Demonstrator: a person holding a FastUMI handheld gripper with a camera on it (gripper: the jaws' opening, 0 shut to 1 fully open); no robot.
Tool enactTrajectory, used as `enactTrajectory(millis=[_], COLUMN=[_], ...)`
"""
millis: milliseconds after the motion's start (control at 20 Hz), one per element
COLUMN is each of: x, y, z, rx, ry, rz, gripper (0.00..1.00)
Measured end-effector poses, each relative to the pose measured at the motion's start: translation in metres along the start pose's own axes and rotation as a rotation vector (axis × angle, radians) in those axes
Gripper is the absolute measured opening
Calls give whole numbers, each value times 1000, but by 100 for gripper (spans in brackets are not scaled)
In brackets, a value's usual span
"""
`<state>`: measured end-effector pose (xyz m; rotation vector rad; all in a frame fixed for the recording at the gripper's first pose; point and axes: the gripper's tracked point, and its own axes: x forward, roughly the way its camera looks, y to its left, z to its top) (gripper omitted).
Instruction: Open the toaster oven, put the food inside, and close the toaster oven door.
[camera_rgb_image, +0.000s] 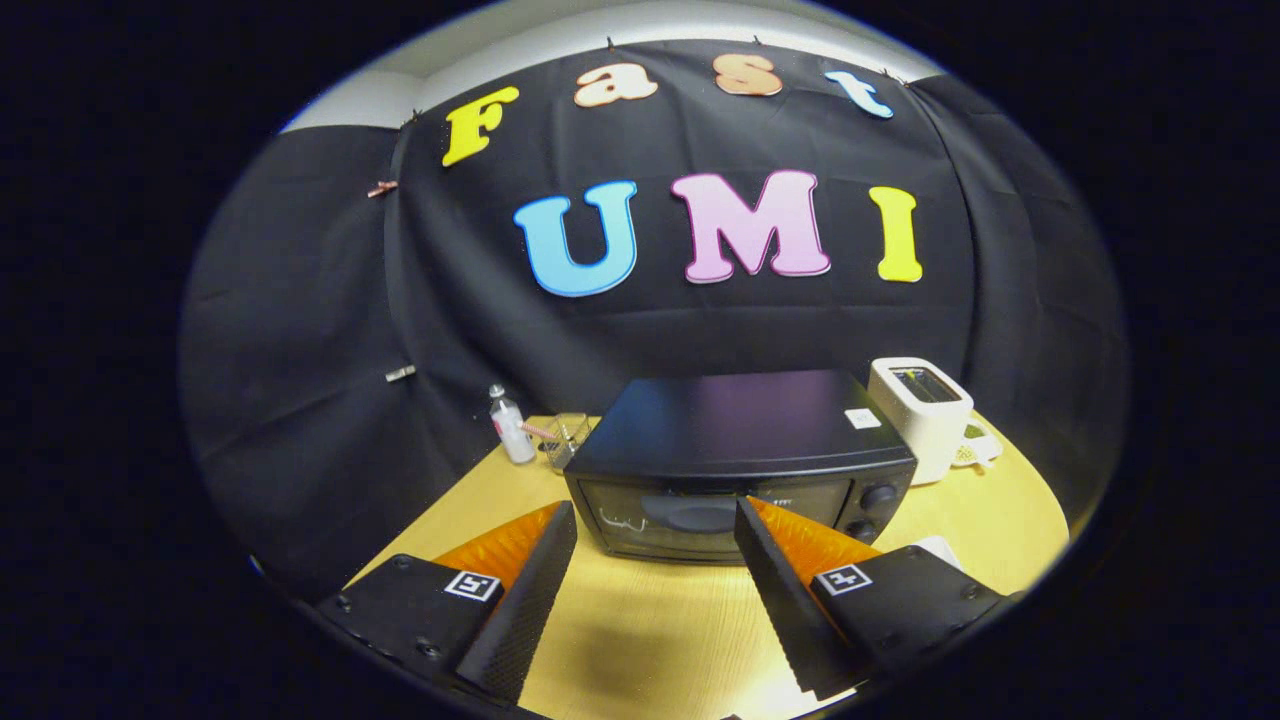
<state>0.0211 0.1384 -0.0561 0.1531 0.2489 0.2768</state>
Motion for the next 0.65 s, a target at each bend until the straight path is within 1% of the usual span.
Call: enactTrajectory(millis=[200, 450, 550, 650], x=[-34, -72, -80, -81], y=[-35, -81, -92, -102], z=[48, 99, 111, 116], rx=[4, -31, -12, -5], ry=[-104, -210, -241, -242], rz=[-72, -171, -185, -188], gripper=[98, 98, 98, 98])
